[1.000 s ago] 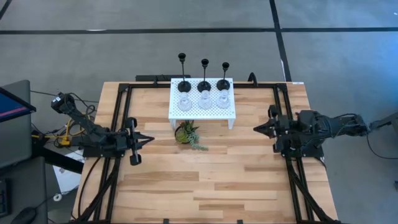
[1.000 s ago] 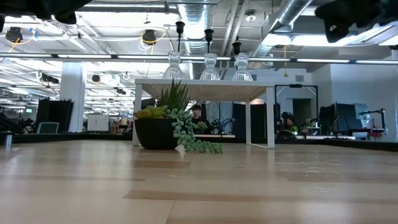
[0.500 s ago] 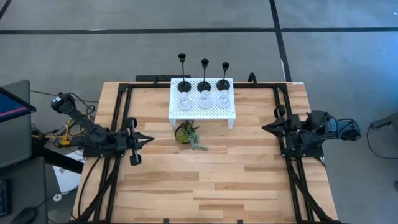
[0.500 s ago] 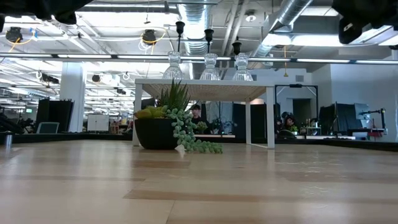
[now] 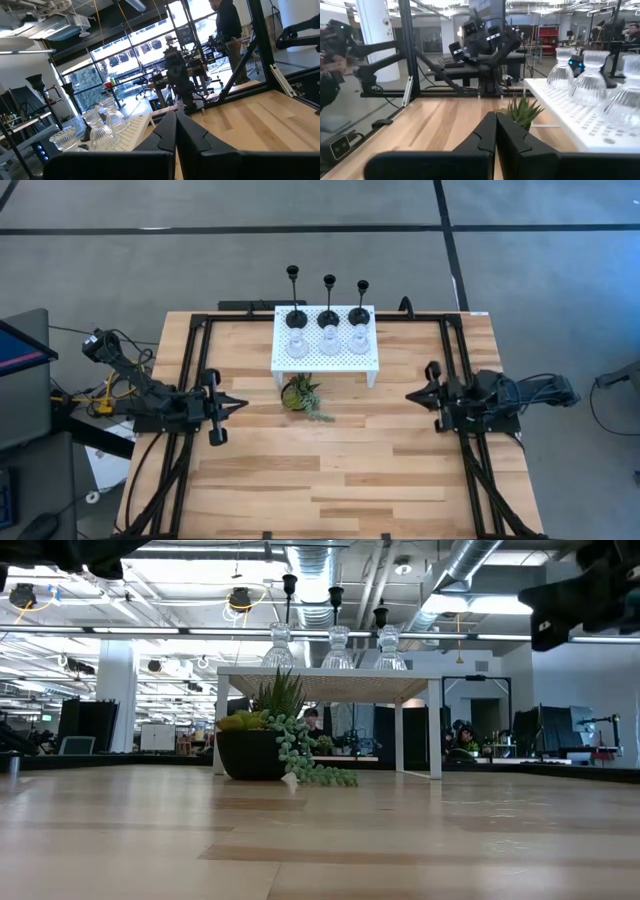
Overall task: Pick & Place candle stick holders
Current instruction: Return to Home Position
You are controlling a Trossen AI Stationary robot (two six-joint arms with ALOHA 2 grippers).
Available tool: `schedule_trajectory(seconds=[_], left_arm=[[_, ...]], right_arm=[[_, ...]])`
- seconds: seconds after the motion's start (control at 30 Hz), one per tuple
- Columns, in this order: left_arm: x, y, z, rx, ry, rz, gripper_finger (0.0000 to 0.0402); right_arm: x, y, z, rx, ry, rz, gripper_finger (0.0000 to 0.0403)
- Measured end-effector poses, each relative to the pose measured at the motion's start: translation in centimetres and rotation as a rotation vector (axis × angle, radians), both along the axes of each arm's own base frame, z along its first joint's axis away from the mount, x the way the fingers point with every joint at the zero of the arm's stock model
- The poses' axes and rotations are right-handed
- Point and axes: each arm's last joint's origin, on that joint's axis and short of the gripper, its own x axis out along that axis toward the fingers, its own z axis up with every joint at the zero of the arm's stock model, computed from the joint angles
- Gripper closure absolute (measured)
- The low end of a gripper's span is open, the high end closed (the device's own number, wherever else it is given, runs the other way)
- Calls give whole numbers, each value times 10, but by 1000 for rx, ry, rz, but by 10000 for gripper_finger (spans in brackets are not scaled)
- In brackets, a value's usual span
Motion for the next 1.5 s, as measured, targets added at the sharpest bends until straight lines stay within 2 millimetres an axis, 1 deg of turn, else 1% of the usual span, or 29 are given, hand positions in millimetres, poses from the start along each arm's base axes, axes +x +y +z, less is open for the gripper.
schedule_trajectory(seconds=[0.17,0.4,0.6,1.5], left_arm=[[0,0,0,1,2,0,398],[0,0,0,2,2,0,398],[0,0,0,2,2,0,398],[0,0,0,-1,-1,1,398]], right_arm=[[5,3,-18,-1,-22,73,403],[5,3,-16,7,-37,81,403],[6,3,-24,-23,36,81,403],[6,4,-24,0,43,101,403]])
